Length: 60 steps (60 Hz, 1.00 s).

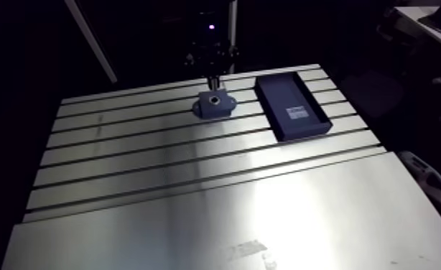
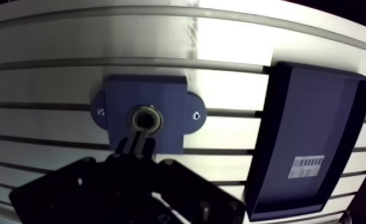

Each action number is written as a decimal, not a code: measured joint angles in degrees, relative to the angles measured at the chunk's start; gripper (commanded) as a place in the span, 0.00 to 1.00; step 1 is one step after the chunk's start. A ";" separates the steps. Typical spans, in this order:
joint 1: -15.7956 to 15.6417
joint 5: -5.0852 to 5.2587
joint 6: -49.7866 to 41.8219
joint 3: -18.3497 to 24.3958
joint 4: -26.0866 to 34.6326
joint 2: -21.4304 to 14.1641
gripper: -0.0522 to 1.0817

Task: Pick up the bearing and press it into the housing until flush.

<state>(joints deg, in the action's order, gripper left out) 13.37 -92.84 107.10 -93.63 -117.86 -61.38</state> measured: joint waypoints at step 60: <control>-0.30 0.11 -2.59 7.08 19.71 -10.05 0.05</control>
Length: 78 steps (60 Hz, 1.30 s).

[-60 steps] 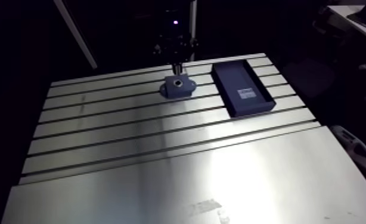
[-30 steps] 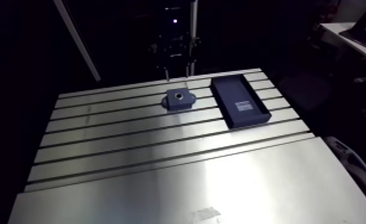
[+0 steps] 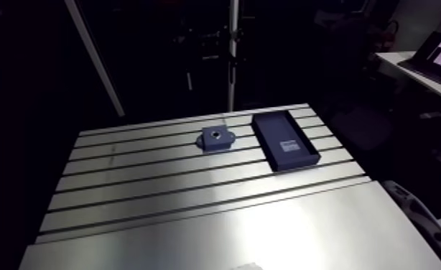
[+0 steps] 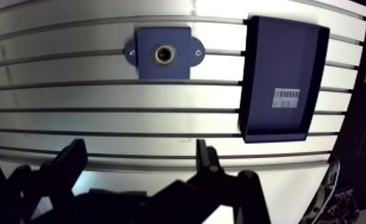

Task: Pick up the bearing and press it into the housing until flush.

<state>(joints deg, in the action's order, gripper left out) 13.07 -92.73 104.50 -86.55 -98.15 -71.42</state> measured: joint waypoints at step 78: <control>-1.39 2.67 -4.10 0.56 5.64 -13.62 0.05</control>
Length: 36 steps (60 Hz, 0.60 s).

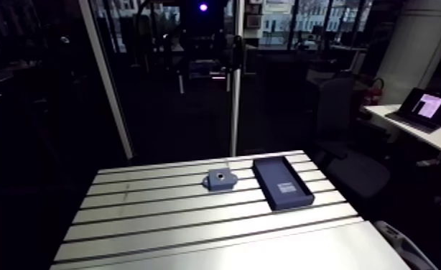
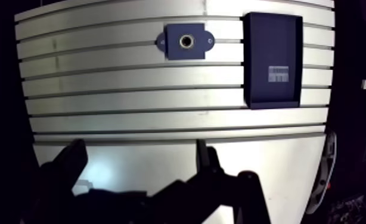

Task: Pick up the bearing and press it into the housing until flush.

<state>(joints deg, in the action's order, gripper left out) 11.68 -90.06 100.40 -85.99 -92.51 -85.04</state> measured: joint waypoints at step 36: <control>-0.11 0.26 -0.33 -1.32 0.42 -1.04 0.05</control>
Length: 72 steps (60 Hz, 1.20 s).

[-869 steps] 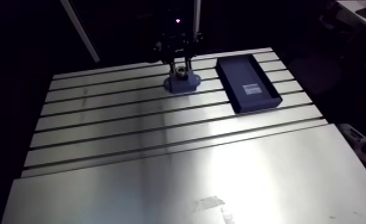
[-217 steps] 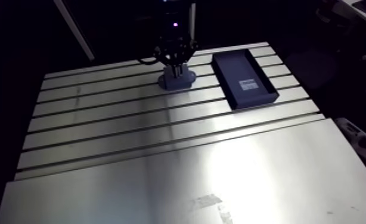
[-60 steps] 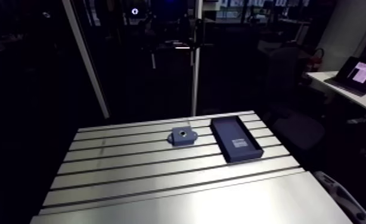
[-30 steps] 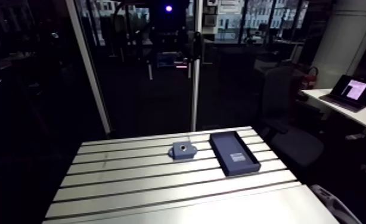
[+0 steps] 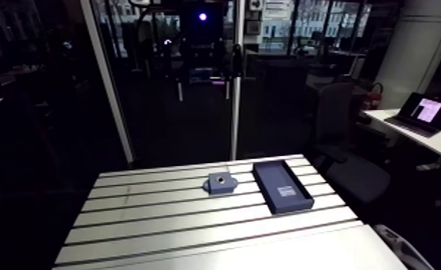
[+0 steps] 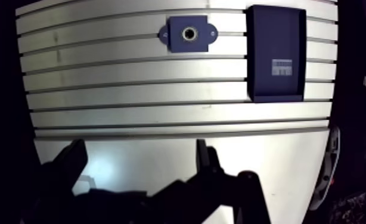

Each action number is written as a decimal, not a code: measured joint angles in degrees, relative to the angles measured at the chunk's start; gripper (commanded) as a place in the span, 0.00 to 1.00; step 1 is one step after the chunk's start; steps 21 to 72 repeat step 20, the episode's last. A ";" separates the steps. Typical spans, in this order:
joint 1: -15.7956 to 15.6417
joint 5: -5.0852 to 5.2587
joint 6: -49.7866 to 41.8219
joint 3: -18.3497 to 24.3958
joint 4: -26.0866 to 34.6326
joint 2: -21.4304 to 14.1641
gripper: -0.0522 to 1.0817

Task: Pick up the bearing and press it into the housing until flush.

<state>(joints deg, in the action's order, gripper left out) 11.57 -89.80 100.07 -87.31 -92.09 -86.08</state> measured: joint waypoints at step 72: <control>-0.33 0.47 -0.47 -0.34 -0.04 0.40 0.05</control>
